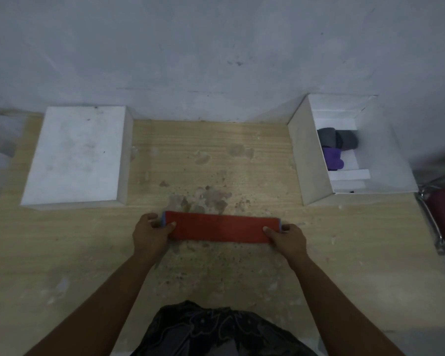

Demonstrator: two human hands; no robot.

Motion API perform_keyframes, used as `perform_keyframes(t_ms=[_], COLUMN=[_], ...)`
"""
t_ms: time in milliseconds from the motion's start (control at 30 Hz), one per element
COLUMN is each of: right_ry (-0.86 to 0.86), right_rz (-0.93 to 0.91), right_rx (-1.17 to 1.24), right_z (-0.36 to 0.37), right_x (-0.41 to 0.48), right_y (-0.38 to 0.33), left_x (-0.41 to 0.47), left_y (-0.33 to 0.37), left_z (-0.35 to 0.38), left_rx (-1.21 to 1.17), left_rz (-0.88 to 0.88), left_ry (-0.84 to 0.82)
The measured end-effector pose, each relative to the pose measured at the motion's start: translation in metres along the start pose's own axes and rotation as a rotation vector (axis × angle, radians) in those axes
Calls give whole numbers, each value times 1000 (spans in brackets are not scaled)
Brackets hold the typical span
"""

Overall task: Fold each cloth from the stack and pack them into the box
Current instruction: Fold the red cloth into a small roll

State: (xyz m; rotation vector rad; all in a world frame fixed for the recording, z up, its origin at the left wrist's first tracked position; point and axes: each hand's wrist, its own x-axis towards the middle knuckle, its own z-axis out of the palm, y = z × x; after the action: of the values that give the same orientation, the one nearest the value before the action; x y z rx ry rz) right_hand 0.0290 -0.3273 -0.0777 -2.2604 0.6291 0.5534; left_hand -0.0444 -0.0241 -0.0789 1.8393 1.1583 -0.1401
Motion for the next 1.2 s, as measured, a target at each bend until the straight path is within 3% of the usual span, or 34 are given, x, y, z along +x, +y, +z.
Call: perform_keyframes(t_ms=[100,367,667,967,1200], right_ry=[-101,-93,67,69,127], right_rz=[3,-80,-202,-388,-273], right_rx=[65,-30,-162,-247,-191], right_z=[-2,-13,-4,31,33], right_x=[2,5,-11,-44,-43], right_y=[-3,1,-11,-13,-7], left_x=[2,1,-5,-6,-5], left_y=[0,-14,-25,-26,-29], left_z=[-4,-17,-18,-21,-21], left_rx=[-115,-321,-272,-323,-291], left_rz=[-55,-101,-66,-97,-63], left_ry=[-92,-310,-317,-344,-356])
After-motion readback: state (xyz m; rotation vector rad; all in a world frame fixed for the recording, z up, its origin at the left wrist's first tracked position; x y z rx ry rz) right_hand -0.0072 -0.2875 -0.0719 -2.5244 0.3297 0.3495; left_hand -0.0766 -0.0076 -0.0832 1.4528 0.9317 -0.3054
